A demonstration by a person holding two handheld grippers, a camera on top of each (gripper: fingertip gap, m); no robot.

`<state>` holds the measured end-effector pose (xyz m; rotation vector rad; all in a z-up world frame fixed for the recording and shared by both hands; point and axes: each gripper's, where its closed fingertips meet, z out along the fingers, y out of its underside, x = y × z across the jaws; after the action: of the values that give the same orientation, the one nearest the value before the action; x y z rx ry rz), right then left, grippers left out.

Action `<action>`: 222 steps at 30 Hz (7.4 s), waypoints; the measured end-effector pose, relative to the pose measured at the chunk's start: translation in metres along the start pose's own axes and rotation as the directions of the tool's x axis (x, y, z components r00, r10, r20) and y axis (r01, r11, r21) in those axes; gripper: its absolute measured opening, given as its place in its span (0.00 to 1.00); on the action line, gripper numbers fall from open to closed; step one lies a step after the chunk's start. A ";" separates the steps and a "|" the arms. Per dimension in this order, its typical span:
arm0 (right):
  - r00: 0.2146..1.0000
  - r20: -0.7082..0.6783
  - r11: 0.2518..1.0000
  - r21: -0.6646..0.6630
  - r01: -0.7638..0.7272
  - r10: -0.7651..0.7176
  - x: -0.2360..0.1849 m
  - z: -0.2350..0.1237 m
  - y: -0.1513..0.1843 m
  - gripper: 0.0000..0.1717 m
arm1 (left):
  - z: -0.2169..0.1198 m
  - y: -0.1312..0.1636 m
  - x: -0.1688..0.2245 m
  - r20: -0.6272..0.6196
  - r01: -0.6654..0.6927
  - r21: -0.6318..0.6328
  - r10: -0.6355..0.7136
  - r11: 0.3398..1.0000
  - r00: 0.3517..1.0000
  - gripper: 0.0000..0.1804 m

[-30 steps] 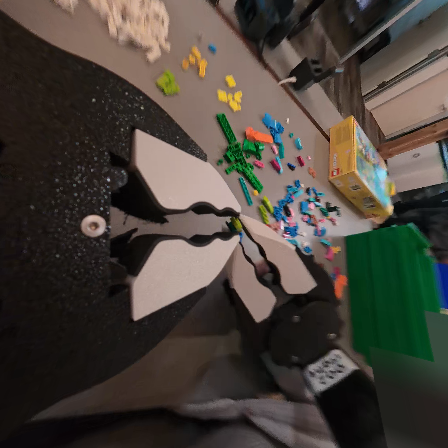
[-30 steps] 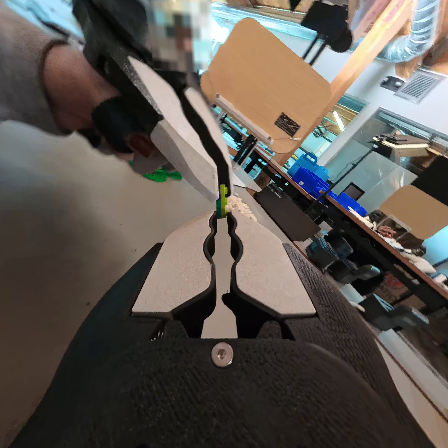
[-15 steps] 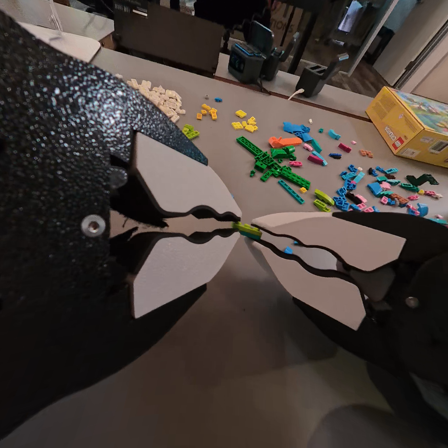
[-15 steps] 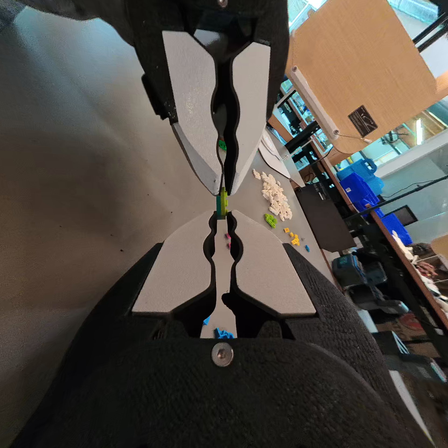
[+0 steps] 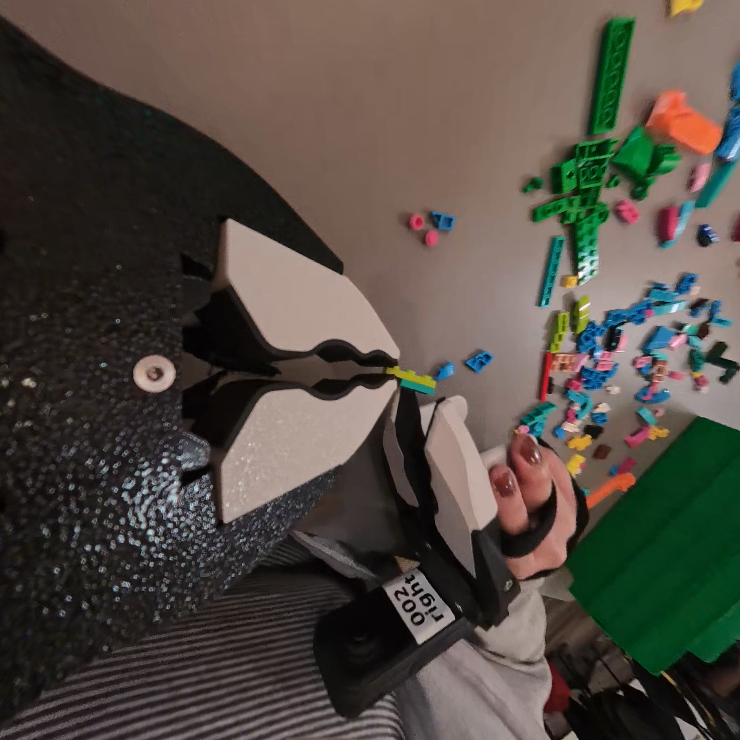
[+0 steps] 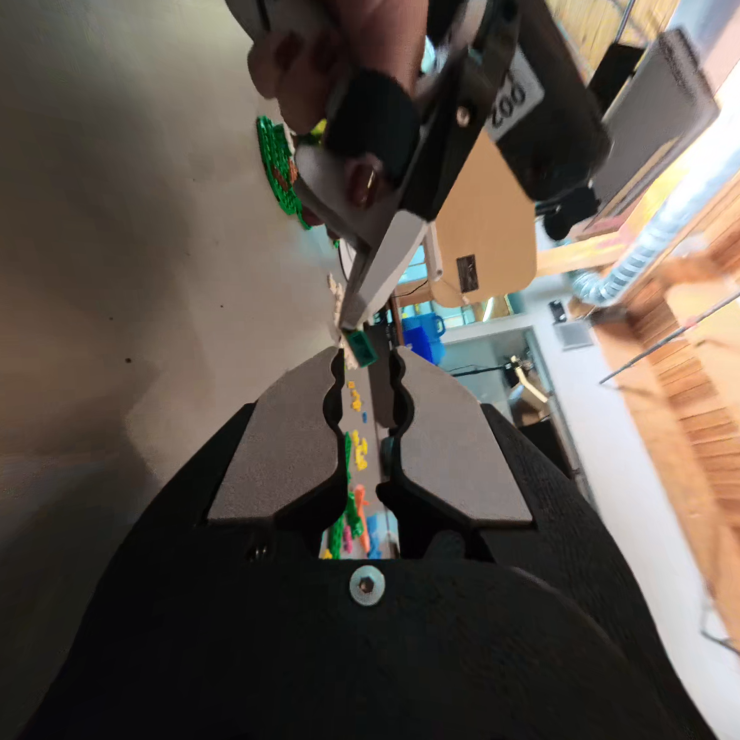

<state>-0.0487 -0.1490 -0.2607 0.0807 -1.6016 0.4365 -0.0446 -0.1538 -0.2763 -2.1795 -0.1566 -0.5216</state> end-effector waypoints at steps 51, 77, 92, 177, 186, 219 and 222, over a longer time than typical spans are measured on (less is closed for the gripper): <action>0.676 0.325 0.583 0.345 -0.735 0.661 0.055 -0.058 -0.060 0.03 | -0.045 0.035 0.052 -0.254 0.343 0.265 -0.278 0.901 0.926 0.02; 0.536 0.618 0.666 0.027 -0.746 0.576 0.058 0.188 -0.023 0.04 | -0.104 -0.051 -0.037 0.636 -0.593 0.603 0.126 0.533 0.761 0.02; 0.160 0.952 0.925 -0.199 -0.325 0.261 -0.050 0.343 -0.062 0.10 | -0.100 -0.047 -0.031 0.672 -0.637 0.545 0.170 0.545 0.721 0.02; 0.211 0.664 0.685 -0.616 -0.389 0.717 -0.049 -0.049 0.085 0.13 | -0.099 -0.045 -0.056 0.630 -0.522 0.601 0.044 0.605 0.776 0.02; 0.171 0.692 0.697 -0.615 -0.368 0.701 -0.053 -0.049 0.090 0.10 | -0.097 -0.045 -0.057 0.630 -0.521 0.595 0.049 0.612 0.775 0.00; 0.156 0.717 0.674 -0.524 -0.520 0.679 0.022 0.104 0.121 0.20 | -0.099 -0.046 -0.054 0.619 -0.525 0.611 0.056 0.593 0.783 0.00; 0.217 0.847 0.831 -0.369 -0.416 0.485 0.000 0.051 0.080 0.17 | -0.098 -0.046 -0.054 0.600 -0.505 0.625 0.048 0.595 0.799 0.00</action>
<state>-0.1218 -0.0919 -0.2796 -0.2726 -2.8351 0.9126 -0.1375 -0.1987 -0.2126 -1.3751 -0.2559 0.3427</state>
